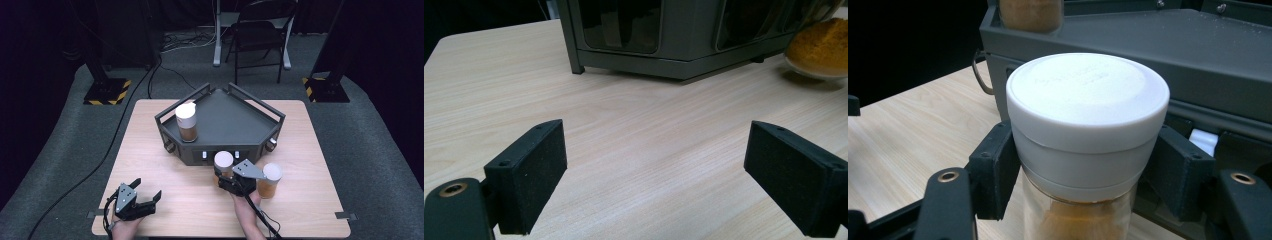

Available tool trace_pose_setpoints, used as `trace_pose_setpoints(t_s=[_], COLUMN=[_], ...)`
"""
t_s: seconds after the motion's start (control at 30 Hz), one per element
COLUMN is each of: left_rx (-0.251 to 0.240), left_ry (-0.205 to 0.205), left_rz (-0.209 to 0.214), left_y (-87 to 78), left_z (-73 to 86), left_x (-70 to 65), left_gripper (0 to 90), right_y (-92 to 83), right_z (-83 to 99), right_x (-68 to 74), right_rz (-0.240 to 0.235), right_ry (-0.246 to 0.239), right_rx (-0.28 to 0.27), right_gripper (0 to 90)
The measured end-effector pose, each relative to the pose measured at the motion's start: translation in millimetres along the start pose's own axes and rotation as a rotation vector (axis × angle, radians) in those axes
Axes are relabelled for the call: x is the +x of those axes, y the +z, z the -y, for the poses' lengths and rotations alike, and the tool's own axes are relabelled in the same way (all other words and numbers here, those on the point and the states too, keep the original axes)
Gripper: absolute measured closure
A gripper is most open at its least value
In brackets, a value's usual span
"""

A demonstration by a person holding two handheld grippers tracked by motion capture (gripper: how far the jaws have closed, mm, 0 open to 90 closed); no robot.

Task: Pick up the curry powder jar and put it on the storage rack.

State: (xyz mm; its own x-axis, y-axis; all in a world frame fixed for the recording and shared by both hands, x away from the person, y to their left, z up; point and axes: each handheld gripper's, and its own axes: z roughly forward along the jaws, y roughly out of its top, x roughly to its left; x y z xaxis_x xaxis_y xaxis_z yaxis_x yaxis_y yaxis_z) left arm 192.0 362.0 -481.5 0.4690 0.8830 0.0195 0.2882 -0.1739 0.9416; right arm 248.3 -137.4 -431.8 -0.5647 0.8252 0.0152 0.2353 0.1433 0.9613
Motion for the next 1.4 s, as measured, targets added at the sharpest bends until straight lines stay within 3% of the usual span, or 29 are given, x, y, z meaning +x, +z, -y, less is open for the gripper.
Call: trace_pose_setpoints(t_s=[0.8, 1.4], left_rx=[0.0, 0.002], left_ry=[0.0, -0.004], left_rz=[0.0, 0.003], left_y=[-0.1, 0.1], left_z=[0.0, -0.4], left_x=[0.1, 0.9], left_gripper=[10.2, 10.2], right_y=[-17.9, -15.8], right_z=[-46.8, -82.8], right_x=[1.7, -1.1], right_rz=[0.003, 0.016], right_ry=[-0.031, -0.046], right_rx=[-0.018, -0.03], right_gripper=[33.5, 33.5])
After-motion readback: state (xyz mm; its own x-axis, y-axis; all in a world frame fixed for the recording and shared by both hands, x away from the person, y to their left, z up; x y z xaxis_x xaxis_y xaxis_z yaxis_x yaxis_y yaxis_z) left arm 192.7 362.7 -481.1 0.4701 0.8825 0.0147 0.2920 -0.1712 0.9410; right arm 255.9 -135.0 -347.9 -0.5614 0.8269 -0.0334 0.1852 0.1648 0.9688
